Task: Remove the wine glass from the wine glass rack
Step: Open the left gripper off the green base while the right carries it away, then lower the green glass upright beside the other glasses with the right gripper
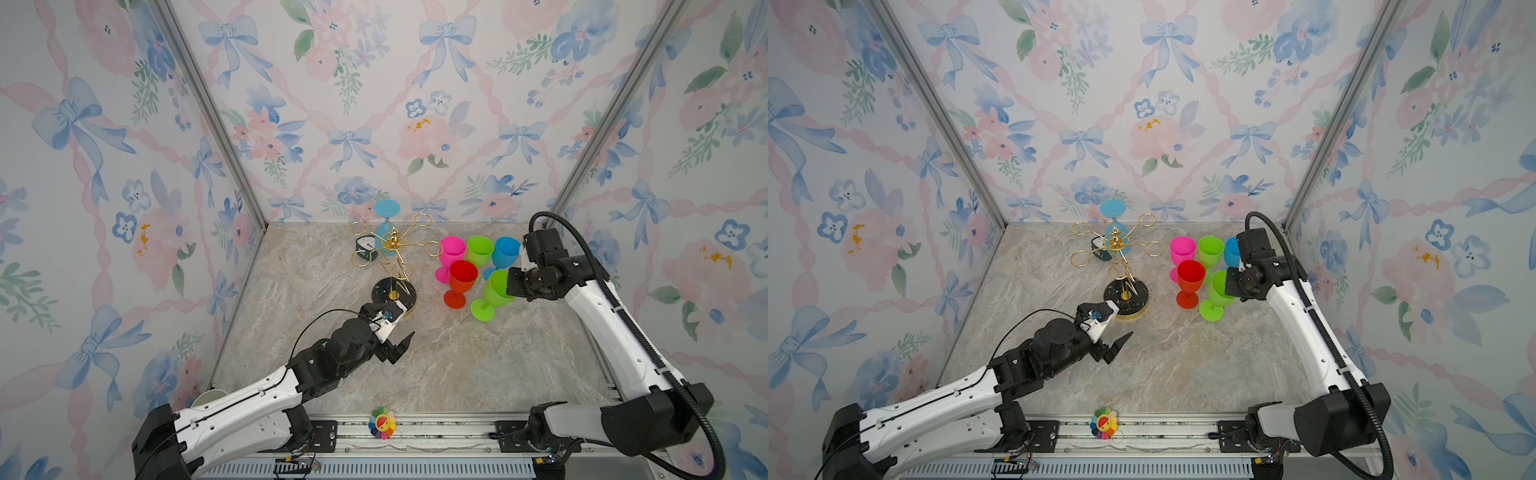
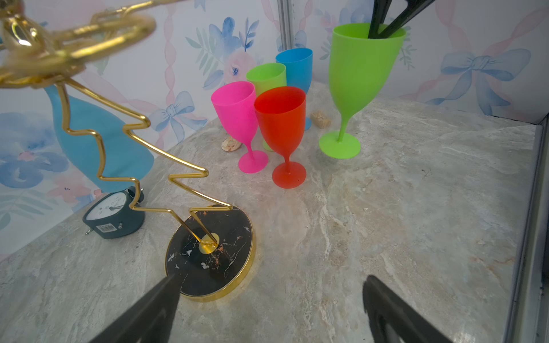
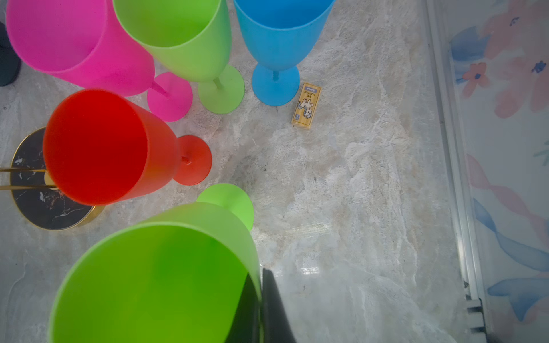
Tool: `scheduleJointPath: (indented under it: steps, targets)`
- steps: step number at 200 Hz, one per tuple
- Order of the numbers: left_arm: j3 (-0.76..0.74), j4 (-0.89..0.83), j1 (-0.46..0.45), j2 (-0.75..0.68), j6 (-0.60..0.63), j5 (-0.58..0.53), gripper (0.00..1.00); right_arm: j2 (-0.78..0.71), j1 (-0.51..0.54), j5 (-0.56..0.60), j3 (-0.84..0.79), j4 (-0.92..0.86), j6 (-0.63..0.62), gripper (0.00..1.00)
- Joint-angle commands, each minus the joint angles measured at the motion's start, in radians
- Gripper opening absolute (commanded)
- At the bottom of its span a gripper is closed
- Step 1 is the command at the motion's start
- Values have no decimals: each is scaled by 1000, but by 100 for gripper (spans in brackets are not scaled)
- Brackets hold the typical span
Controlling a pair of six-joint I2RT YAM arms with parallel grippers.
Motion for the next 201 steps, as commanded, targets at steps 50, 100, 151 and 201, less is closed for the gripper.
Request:
scheduleJointPath:
  steps: [50, 100, 151, 201]
  targets:
    - [-8, -44, 26, -21, -54, 32, 98, 130, -42, 87, 5, 168, 5, 0]
    - [-20, -53, 43, -64, -70, 137, 98, 217, -61, 54, 68, 171, -19, 0]
    - [-30, -53, 45, -93, -70, 150, 98, 250, -62, 27, 82, 180, -19, 0]
    - [-29, -54, 45, -87, -69, 143, 98, 275, -59, 18, 84, 185, -25, 0]
